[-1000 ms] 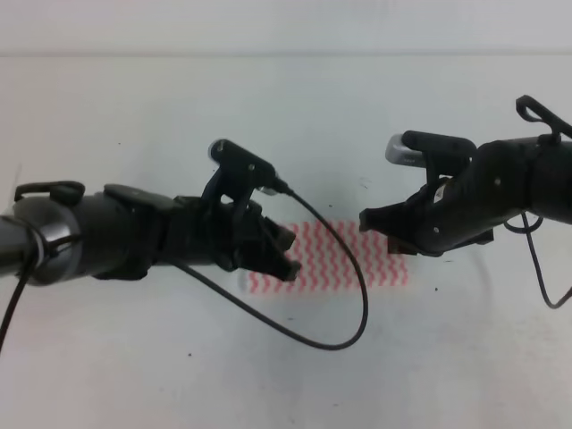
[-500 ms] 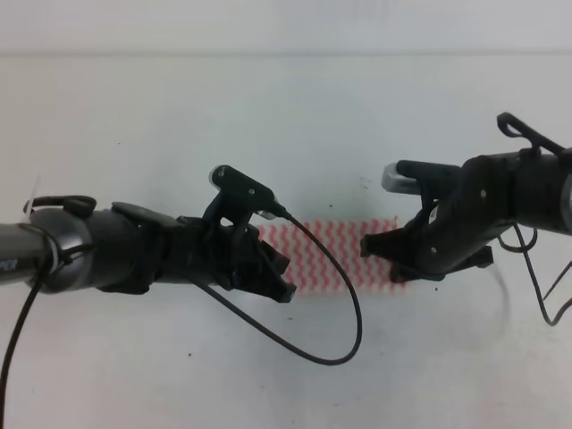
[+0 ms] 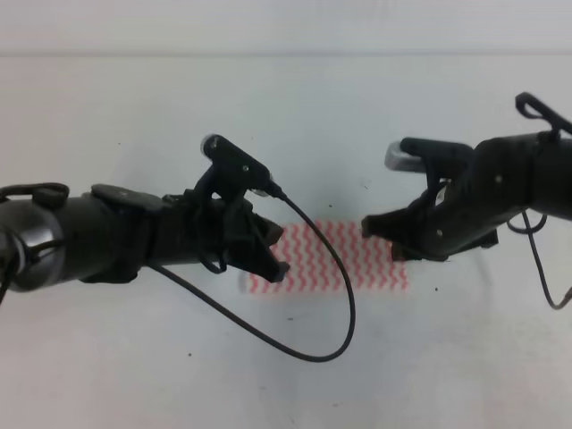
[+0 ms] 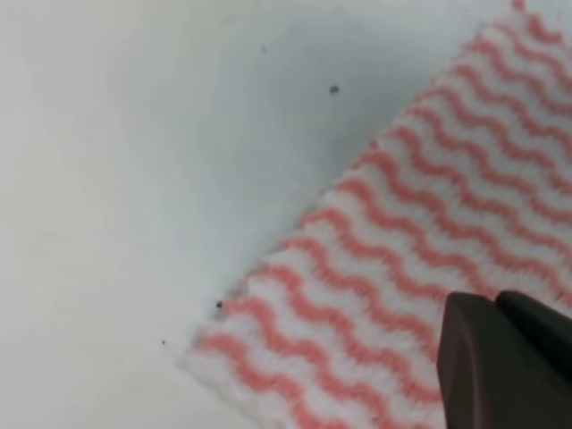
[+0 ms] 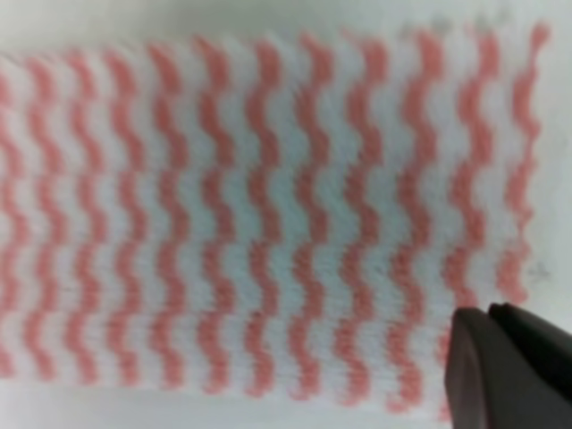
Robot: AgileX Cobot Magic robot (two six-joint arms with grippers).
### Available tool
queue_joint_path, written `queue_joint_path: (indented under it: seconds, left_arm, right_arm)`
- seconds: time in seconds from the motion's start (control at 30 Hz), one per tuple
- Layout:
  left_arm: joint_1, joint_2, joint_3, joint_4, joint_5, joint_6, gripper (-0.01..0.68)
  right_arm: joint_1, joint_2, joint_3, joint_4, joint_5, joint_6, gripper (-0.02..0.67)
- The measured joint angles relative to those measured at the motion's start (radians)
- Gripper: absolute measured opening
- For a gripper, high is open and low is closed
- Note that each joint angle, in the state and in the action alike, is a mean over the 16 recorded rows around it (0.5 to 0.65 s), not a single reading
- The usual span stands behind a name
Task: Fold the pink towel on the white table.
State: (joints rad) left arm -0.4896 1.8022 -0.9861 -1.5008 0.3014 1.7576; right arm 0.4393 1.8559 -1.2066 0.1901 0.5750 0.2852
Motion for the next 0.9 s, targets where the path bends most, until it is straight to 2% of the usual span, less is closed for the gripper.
queue_joint_path:
  seconds: [0.63,0.9]
  left_arm:
    - [0.000,0.049,0.025,0.032,0.027,-0.044,-0.005]
    - [0.000,0.007,0.025,0.066,0.024,-0.057,-0.005]
  right_arm:
    - [0.000,-0.048,-0.001,-0.002,0.003,-0.001,-0.018]
    - [0.000,-0.048,-0.001,-0.002,0.002,-0.001,-0.018]
